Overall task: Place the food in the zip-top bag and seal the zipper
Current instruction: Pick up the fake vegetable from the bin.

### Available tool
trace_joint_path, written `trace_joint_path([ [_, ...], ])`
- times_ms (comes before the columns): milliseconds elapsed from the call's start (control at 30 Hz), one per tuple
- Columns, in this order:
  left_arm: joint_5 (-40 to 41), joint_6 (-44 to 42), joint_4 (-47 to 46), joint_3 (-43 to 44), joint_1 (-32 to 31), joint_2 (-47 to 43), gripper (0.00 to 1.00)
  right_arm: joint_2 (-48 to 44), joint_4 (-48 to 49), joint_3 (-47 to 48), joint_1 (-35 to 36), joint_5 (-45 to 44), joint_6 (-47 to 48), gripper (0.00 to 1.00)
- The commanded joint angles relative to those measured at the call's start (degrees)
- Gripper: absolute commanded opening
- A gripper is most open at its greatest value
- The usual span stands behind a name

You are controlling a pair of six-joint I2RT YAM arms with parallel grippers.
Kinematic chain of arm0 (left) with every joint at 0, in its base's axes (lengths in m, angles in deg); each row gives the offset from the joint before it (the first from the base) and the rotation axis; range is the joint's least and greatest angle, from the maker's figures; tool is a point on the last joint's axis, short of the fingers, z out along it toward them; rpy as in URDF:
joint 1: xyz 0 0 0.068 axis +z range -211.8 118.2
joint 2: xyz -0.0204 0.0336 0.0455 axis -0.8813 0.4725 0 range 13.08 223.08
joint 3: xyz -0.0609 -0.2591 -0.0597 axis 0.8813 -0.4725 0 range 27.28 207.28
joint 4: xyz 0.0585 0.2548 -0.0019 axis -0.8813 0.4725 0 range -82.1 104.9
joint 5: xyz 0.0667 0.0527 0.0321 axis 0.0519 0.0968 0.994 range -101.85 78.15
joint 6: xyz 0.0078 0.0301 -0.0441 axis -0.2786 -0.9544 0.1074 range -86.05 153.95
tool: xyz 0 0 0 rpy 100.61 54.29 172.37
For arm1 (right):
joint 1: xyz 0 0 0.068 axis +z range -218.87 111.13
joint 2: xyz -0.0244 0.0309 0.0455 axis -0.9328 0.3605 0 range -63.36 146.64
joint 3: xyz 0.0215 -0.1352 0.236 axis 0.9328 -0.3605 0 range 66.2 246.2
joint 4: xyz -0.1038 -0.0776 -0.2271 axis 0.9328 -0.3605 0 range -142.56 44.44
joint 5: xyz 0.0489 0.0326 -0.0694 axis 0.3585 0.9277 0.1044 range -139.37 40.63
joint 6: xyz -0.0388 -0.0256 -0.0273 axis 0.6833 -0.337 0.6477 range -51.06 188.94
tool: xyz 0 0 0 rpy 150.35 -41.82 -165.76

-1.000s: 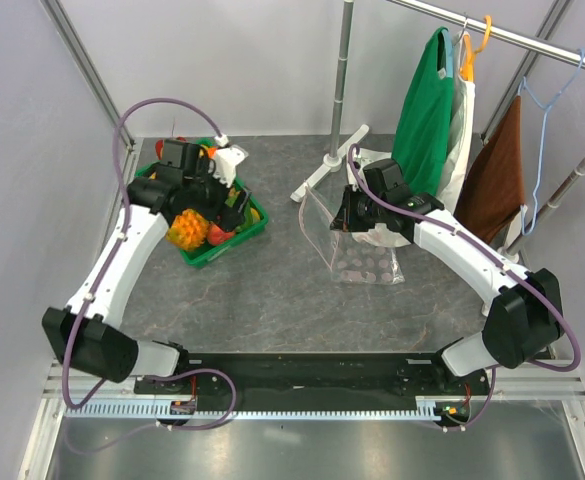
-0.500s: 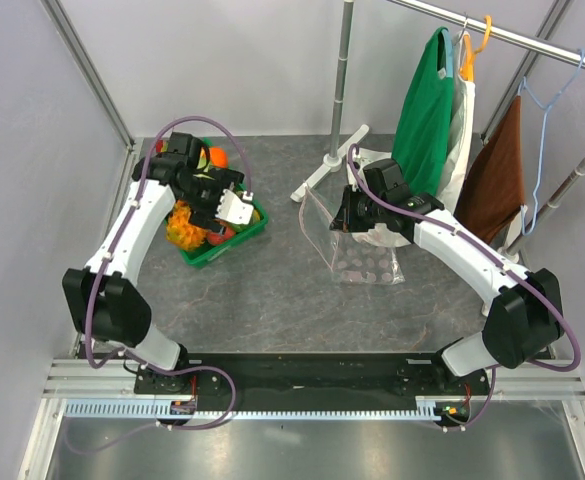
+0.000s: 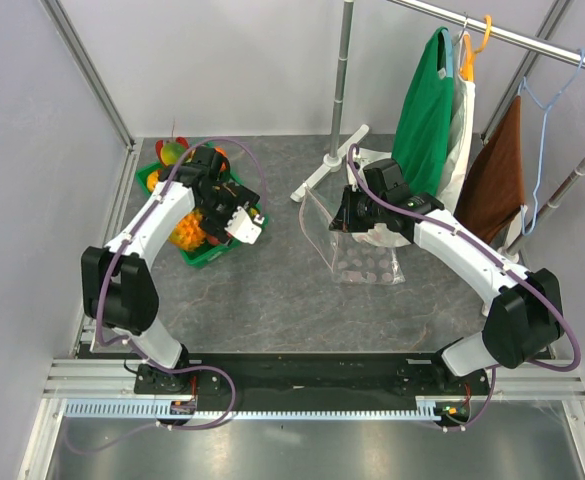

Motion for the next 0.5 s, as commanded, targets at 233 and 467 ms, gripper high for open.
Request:
trace_joint_path([
  [233, 6.03, -22.35, -8.55, -4.15, -0.35, 2.86, 0.96, 1.10, 1.05, 1.89, -0.02, 1.56, -1.25, 0.00],
  [467, 5.25, -23.67, -10.40, -5.11, -0.35, 3.65, 0.92, 1.62, 0.96, 1.98, -0.10, 1.91, -1.17, 0.00],
])
